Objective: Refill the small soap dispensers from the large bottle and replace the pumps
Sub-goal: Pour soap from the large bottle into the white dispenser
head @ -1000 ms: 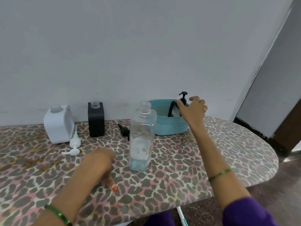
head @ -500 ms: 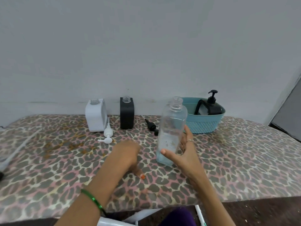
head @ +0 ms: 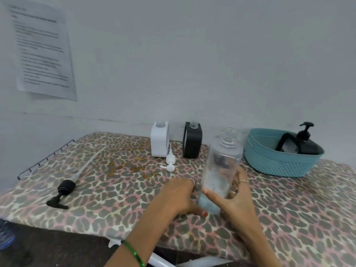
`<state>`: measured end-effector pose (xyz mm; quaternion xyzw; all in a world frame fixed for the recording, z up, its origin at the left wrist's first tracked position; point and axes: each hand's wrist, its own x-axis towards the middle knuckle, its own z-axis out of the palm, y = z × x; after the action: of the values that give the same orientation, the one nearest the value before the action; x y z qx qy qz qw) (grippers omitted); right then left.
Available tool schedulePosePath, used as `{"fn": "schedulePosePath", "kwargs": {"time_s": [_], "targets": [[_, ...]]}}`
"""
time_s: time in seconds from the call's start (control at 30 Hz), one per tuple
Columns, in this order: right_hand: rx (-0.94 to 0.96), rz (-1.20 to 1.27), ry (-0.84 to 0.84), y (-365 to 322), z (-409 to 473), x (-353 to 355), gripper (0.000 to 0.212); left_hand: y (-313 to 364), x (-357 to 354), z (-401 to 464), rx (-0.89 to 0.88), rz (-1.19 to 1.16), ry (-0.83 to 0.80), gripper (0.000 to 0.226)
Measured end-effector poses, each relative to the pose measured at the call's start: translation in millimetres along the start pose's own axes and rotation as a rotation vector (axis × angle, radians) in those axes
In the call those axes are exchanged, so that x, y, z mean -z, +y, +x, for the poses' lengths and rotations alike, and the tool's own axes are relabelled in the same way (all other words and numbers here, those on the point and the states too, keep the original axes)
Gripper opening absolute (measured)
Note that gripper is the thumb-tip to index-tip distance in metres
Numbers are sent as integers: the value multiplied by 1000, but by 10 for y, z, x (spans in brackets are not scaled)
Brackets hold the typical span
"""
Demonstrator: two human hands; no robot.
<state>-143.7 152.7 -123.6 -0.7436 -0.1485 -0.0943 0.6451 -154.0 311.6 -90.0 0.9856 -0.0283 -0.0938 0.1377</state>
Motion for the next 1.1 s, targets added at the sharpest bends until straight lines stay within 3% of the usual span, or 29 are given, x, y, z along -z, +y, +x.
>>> {"fn": "schedulePosePath", "kwargs": {"time_s": [0.2, 0.3, 0.43, 0.5, 0.57, 0.73, 1.1], "targets": [[-9, 38, -12, 31, -2, -65, 100, -228, 190, -18, 52, -184, -45, 72], [6, 28, -25, 52, -12, -78, 98, -291, 340, -21, 84, -221, 35, 60], [1, 46, -15, 43, -25, -92, 89, -366, 548, 76, 195, -292, 501, 25], [-4, 49, -19, 46, -22, -92, 91, -409, 626, 156, 237, -378, 794, 26], [-5, 41, -21, 47, -23, -94, 93, -465, 682, 288, 247, -436, 963, 42], [5, 58, -21, 35, -36, -93, 90, -589, 676, 639, 372, -506, 821, 89], [8, 44, -13, 26, -20, -86, 95, -613, 596, 802, 433, -655, 780, 53]]}}
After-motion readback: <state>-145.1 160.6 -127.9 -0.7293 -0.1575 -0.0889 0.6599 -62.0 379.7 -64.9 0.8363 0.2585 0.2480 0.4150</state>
